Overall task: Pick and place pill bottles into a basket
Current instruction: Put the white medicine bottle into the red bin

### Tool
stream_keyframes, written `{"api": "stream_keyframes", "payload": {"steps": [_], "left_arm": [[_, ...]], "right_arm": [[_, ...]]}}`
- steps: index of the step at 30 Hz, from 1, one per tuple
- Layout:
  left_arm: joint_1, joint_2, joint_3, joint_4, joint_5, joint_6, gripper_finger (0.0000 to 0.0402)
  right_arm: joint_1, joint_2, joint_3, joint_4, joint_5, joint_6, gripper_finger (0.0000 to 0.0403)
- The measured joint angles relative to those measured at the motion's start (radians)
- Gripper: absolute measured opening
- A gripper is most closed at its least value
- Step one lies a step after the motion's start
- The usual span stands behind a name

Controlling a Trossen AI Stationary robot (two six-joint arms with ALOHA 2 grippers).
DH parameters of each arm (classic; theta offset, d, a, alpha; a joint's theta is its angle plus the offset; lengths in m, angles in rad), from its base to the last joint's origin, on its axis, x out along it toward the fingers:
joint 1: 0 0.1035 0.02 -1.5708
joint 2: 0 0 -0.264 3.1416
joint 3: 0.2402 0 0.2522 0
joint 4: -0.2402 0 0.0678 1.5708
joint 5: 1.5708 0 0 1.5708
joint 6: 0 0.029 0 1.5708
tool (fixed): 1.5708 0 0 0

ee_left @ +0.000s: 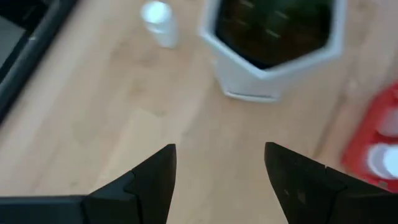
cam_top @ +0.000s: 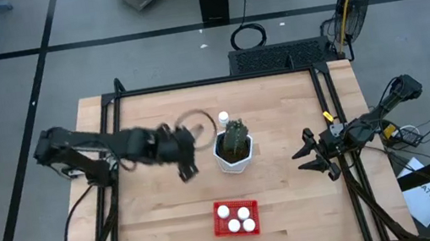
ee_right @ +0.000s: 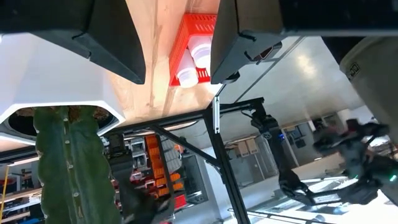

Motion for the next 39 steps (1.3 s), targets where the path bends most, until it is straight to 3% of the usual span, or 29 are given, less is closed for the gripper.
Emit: {"api": "stream_keyframes", "payload": {"steps": [7,13,19,24,31,39], "left_arm": [[0.275,-0.125,0.000,-0.015,-0.008,0.127,0.0249],[0.553,-0.059,0.001,0.088,0.291,0.255,0.0245],[0.696,0.072,0.000,0.244,0.445,0.500,0.0247],[0.767,0.164,0.000,0.419,0.632,0.653,0.0243],[0.789,0.255,0.000,0.495,0.834,0.624,0.0225],[0.695,0.297,0.000,0.455,0.826,0.935,0.0201]], "right_arm": [[0.000,0.000,0.000,0.000,0.000,0.000,0.0175],[0.000,0.000,0.000,0.000,0.000,0.000,0.0172],[0.000,0.000,0.000,0.000,0.000,0.000,0.0175],[0.000,0.000,0.000,0.000,0.000,0.000,0.0172],[0.000,0.000,0.000,0.000,0.000,0.000,0.0175],[0.000,0.000,0.000,0.000,0.000,0.000,0.0172]]}}
